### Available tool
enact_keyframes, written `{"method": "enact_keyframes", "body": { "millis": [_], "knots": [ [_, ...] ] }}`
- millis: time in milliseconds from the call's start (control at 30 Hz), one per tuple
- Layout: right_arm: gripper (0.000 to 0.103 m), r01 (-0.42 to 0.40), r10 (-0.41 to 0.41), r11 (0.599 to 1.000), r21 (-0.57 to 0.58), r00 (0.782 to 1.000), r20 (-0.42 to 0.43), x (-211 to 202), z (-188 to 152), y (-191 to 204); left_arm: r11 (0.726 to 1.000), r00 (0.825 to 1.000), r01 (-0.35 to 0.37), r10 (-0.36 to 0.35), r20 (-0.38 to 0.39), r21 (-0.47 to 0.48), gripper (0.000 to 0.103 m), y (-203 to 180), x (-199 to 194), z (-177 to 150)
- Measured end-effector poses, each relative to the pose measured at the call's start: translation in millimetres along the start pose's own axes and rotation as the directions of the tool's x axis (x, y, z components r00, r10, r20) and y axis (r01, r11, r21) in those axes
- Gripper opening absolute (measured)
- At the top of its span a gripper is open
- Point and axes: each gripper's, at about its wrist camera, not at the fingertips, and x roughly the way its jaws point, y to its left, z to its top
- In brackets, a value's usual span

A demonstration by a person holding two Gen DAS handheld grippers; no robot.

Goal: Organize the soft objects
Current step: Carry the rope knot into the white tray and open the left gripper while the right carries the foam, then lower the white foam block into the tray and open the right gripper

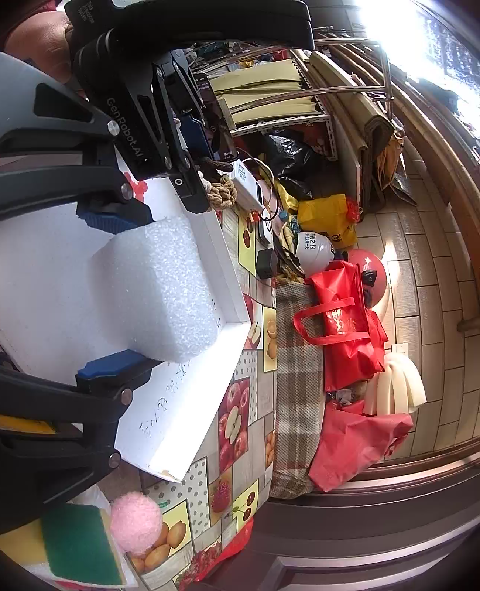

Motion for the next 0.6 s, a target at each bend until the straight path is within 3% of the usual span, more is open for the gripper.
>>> {"method": "enact_keyframes", "body": {
  "millis": [100,167,200,233,300,600],
  "knots": [
    [0.061,0.010,-0.010,1.000,-0.011,1.000,-0.001,0,1,2,1.000,1.000,-0.017,0.017,0.001,0.000,0.064,2,-1,0],
    [0.072,0.027,-0.027,1.000,0.008,1.000,0.005,0,2,-3,0.999,1.000,-0.023,0.023,0.000,-0.031,0.078,10,-1,0],
    [0.083,0.027,-0.027,0.999,0.024,1.000,0.005,0,2,-6,0.999,1.000,-0.021,0.020,-0.003,-0.051,0.087,14,0,0],
    [0.084,0.025,-0.025,0.999,0.036,1.000,0.002,1,2,-8,0.998,1.000,-0.020,0.020,-0.003,-0.066,0.095,16,-1,0],
    [0.084,0.024,-0.023,0.999,0.044,1.000,-0.006,3,2,-9,0.996,0.999,-0.033,0.033,-0.002,-0.079,0.103,19,-1,0],
    [0.085,0.040,-0.041,0.999,0.028,0.999,0.022,-2,2,-5,0.997,0.999,-0.040,0.042,0.015,-0.071,0.103,17,-4,3]
  ]
}}
